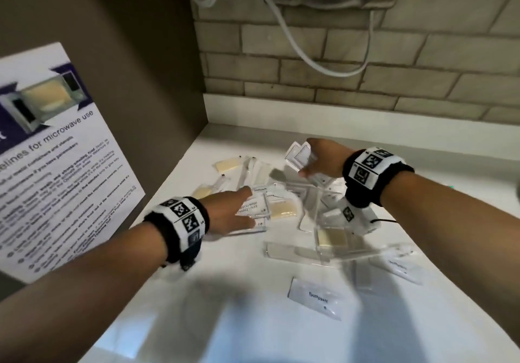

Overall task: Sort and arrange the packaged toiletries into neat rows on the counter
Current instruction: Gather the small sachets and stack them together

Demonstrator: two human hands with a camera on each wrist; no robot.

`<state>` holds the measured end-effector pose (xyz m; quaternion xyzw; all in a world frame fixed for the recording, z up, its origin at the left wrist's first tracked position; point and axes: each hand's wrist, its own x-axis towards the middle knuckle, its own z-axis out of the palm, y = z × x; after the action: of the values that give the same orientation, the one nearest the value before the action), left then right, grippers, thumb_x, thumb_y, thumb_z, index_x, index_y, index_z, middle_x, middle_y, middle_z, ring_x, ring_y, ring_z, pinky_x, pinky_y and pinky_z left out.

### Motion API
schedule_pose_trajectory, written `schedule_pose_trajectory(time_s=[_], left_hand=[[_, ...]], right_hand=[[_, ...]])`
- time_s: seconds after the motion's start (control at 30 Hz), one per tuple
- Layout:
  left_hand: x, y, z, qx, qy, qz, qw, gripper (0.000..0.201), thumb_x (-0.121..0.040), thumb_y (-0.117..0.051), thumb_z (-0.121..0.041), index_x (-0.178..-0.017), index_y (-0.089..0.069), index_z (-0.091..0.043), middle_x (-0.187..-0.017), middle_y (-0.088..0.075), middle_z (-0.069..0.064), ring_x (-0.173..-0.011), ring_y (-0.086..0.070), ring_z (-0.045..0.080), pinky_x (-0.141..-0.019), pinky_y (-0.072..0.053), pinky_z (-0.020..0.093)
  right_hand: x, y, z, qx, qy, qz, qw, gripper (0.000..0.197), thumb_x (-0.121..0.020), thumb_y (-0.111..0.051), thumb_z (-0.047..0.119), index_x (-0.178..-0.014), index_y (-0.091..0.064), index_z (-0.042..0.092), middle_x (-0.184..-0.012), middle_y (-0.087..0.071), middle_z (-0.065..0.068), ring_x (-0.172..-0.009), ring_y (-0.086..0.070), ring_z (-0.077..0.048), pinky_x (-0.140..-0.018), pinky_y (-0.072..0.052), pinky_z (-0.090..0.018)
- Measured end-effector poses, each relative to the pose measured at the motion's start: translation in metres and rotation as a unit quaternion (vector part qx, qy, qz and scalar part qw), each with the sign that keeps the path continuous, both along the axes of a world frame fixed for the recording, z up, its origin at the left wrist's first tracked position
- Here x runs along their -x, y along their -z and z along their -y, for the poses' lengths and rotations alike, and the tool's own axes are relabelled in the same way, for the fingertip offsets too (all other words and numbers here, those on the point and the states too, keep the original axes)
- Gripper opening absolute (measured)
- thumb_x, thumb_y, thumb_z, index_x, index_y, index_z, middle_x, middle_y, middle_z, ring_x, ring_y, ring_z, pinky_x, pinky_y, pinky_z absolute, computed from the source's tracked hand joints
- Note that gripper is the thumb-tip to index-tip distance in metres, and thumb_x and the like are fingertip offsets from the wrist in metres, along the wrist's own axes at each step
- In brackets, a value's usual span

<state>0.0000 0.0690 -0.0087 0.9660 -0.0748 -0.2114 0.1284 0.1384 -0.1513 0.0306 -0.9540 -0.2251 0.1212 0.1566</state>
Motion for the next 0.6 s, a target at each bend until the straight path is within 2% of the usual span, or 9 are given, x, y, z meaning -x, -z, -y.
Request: schedule_pose_trajectory(time_s=[0.07, 0.13, 0.23, 0.33, 0.4, 0.43, 0.5, 0.6], left_hand=[[-0.015, -0.009, 0.003, 0.058, -0.027, 0.024, 0.998, 0.055, -0.088, -0.059, -0.051, -0.124, -0.036, -0.017, -0.107, -0.061, 0.005, -0.093, -0.06, 0.024, -0.08, -0.05, 0.035], [-0.028, -0.017, 0.012, 0.113, -0.032, 0.035, 0.992, 0.058, -0.087, -0.063, -0.048, -0.131, -0.04, -0.018, -0.116, -0.061, 0.001, -0.099, -0.059, 0.02, -0.082, -0.048, 0.031], [-0.041, -0.024, 0.038, 0.171, 0.023, 0.033, 0.984, 0.052, -0.086, -0.07, -0.03, -0.132, -0.049, -0.016, -0.121, -0.063, -0.002, -0.106, -0.061, 0.017, -0.086, -0.047, 0.024], [-0.044, -0.027, 0.071, 0.222, 0.074, 0.035, 0.972, 0.046, -0.083, -0.071, -0.008, -0.127, -0.057, -0.011, -0.112, -0.066, -0.002, -0.097, -0.061, 0.008, -0.079, -0.045, 0.009], [-0.045, -0.03, 0.091, 0.231, 0.1, 0.036, 0.967, 0.045, -0.079, -0.075, -0.009, -0.121, -0.059, -0.015, -0.104, -0.066, -0.008, -0.087, -0.06, 0.001, -0.073, -0.043, 0.005], [-0.045, -0.03, 0.097, 0.231, 0.108, 0.03, 0.967, 0.046, -0.077, -0.077, -0.011, -0.119, -0.059, -0.018, -0.1, -0.066, -0.01, -0.082, -0.06, -0.001, -0.07, -0.043, 0.004], [-0.046, -0.031, 0.107, 0.238, 0.128, -0.01, 0.963, 0.05, -0.072, -0.08, -0.01, -0.114, -0.057, -0.024, -0.096, -0.066, -0.011, -0.081, -0.061, 0.001, -0.07, -0.046, 0.007], [-0.046, -0.031, 0.118, 0.255, 0.142, -0.081, 0.953, 0.067, -0.063, -0.082, -0.006, -0.117, -0.051, -0.031, -0.106, -0.068, -0.005, -0.096, -0.066, 0.014, -0.084, -0.055, 0.03]], right_hand=[[0.021, -0.01, 0.017, -0.014, -0.03, -0.009, 0.999, 0.04, -0.081, -0.076, 0.027, -0.109, -0.05, 0.013, -0.092, -0.054, 0.002, -0.09, -0.054, -0.022, -0.072, -0.036, -0.026], [0.043, -0.019, 0.03, -0.019, -0.05, -0.015, 0.998, 0.037, -0.083, -0.073, 0.031, -0.099, -0.044, 0.018, -0.077, -0.049, 0.006, -0.077, -0.048, -0.018, -0.058, -0.033, -0.023], [0.07, -0.027, 0.041, -0.03, -0.09, -0.038, 0.995, 0.034, -0.078, -0.078, 0.033, -0.086, -0.046, 0.025, -0.069, -0.048, 0.009, -0.063, -0.046, -0.012, -0.053, -0.033, -0.02], [0.085, -0.029, 0.049, -0.04, -0.105, -0.065, 0.992, 0.033, -0.07, -0.084, 0.028, -0.084, -0.054, 0.029, -0.073, -0.059, 0.012, -0.062, -0.053, -0.003, -0.057, -0.039, -0.016], [0.089, -0.025, 0.058, -0.042, -0.095, -0.054, 0.993, 0.037, -0.065, -0.087, 0.025, -0.082, -0.054, 0.029, -0.068, -0.056, 0.016, -0.058, -0.051, 0.002, -0.053, -0.036, -0.012], [0.09, -0.022, 0.062, -0.042, -0.084, -0.042, 0.995, 0.039, -0.064, -0.087, 0.023, -0.081, -0.053, 0.026, -0.067, -0.054, 0.015, -0.058, -0.049, 0.001, -0.052, -0.035, -0.014], [0.091, -0.015, 0.075, -0.053, -0.057, -0.024, 0.997, 0.043, -0.062, -0.088, 0.02, -0.077, -0.048, 0.024, -0.068, -0.053, 0.013, -0.059, -0.047, -0.005, -0.053, -0.036, -0.019], [0.092, -0.004, 0.092, -0.079, -0.02, -0.029, 0.996, 0.048, -0.059, -0.09, 0.019, -0.079, -0.046, 0.025, -0.073, -0.059, 0.006, -0.062, -0.049, -0.011, -0.059, -0.044, -0.027]])
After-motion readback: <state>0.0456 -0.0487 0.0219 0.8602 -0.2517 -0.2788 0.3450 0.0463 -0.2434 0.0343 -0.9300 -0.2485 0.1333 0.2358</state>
